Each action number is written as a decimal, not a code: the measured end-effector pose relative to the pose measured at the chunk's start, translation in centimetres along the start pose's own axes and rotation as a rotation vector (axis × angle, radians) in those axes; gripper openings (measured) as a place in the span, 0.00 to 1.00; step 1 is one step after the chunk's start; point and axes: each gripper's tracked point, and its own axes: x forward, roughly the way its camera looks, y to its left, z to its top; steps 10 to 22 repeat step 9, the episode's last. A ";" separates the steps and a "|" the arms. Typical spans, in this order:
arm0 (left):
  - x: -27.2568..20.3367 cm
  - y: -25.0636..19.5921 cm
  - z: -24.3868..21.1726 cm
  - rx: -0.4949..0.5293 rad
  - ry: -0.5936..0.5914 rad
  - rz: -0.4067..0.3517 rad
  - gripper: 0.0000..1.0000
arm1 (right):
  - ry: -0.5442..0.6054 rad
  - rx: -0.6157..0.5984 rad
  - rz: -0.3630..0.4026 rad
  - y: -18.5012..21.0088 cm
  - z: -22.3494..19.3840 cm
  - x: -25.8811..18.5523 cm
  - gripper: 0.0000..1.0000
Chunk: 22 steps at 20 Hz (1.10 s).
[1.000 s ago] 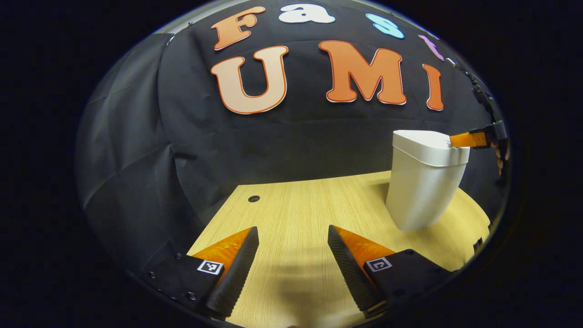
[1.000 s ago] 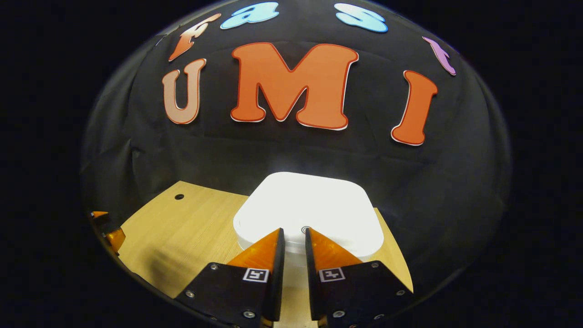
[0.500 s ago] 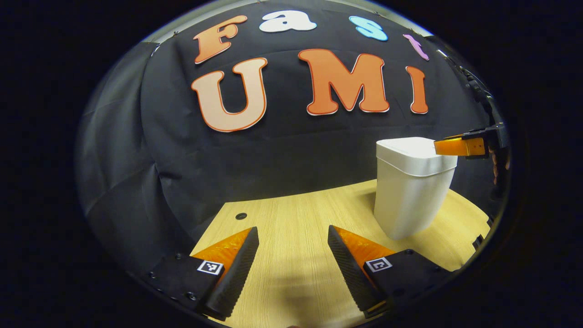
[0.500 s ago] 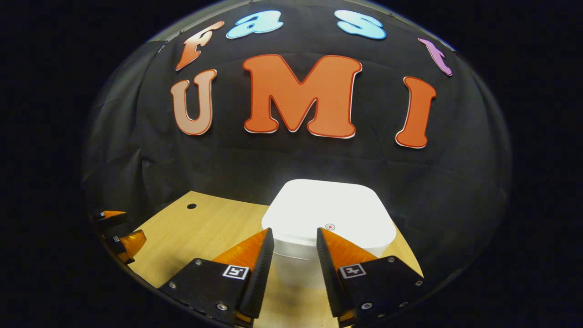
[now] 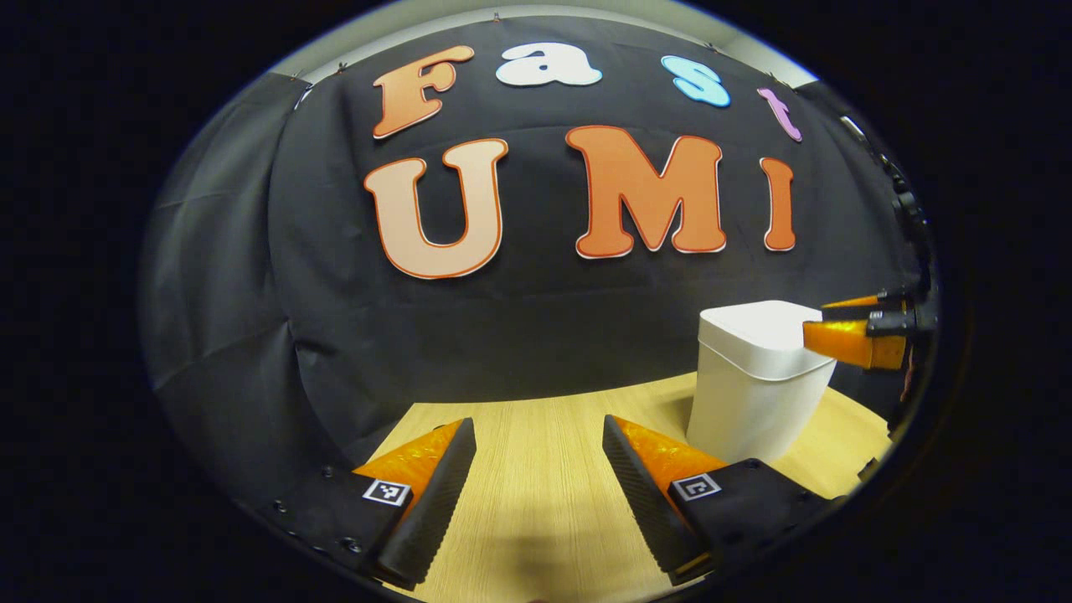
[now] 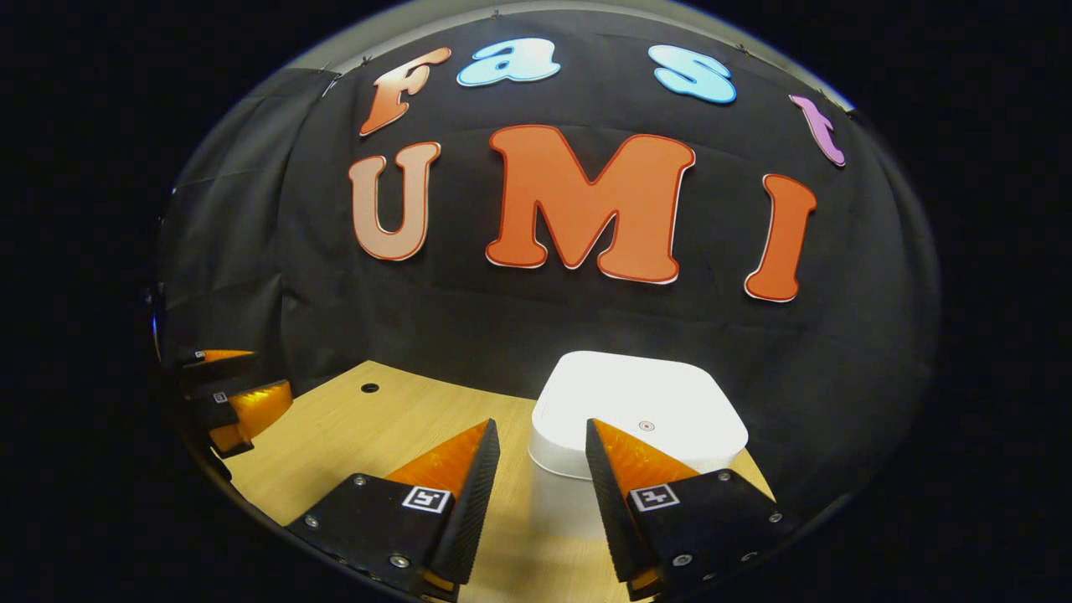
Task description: Press the lid of the desktop garbage bin to open it, pick up the crumpled paper on the desktop and throw it into the bin, then pick up the pop can on the desktop and drop it into the bin, and finally close the garbage bin lid.
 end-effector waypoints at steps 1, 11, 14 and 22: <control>0.1 0.2 0.5 0.002 -0.015 0.005 0.98 | -0.001 -0.001 0.012 0.5 0.0 0.0 0.63; 0.1 -0.2 2.6 0.000 -0.096 0.002 0.97 | -0.024 0.014 0.057 3.2 0.3 -0.2 0.81; 0.1 -0.2 2.6 0.000 -0.096 0.002 0.97 | -0.024 0.014 0.057 3.2 0.3 -0.2 0.81; 0.1 -0.2 2.6 0.000 -0.096 0.002 0.97 | -0.024 0.014 0.057 3.2 0.3 -0.2 0.81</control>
